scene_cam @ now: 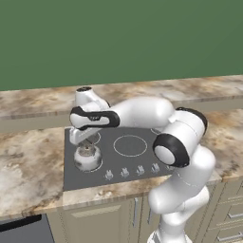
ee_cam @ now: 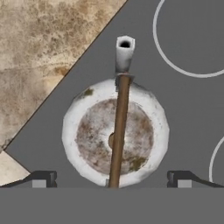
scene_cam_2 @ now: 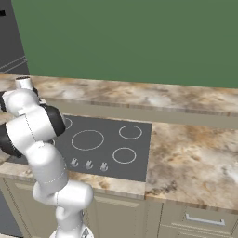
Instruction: The kettle is done boiling. Turn off the stove, then wait for 300 timesteps before moving the kettle to the dining table.
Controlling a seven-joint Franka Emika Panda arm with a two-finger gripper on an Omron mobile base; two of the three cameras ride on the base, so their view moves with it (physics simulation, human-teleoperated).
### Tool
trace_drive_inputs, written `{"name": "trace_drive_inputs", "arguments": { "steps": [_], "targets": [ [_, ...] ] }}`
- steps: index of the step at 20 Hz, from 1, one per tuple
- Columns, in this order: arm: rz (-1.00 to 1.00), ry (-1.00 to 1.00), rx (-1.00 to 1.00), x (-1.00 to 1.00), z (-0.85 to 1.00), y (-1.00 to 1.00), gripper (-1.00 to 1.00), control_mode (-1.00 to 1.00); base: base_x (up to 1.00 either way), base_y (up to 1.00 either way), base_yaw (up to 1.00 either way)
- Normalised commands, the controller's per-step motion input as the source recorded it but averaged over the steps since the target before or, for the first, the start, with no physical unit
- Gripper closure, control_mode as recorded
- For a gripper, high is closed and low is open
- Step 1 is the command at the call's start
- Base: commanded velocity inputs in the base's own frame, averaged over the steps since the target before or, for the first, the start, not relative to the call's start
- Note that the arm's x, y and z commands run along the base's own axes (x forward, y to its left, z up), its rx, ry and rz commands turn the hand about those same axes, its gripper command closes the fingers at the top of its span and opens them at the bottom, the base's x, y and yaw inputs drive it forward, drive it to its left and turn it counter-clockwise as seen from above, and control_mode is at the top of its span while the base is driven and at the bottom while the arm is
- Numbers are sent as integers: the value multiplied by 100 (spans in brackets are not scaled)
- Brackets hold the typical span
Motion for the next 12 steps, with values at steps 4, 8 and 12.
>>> {"name": "trace_drive_inputs", "arguments": {
  "steps": [4,8,12],
  "targets": [
    [0,0,0,17,0,2,-100,-100,0,0,0],
    [1,0,0,14,-7,8,-100,-100,0,0,0],
    [1,0,0,5,-17,17,-100,-100,0,0,0]
  ]
}}
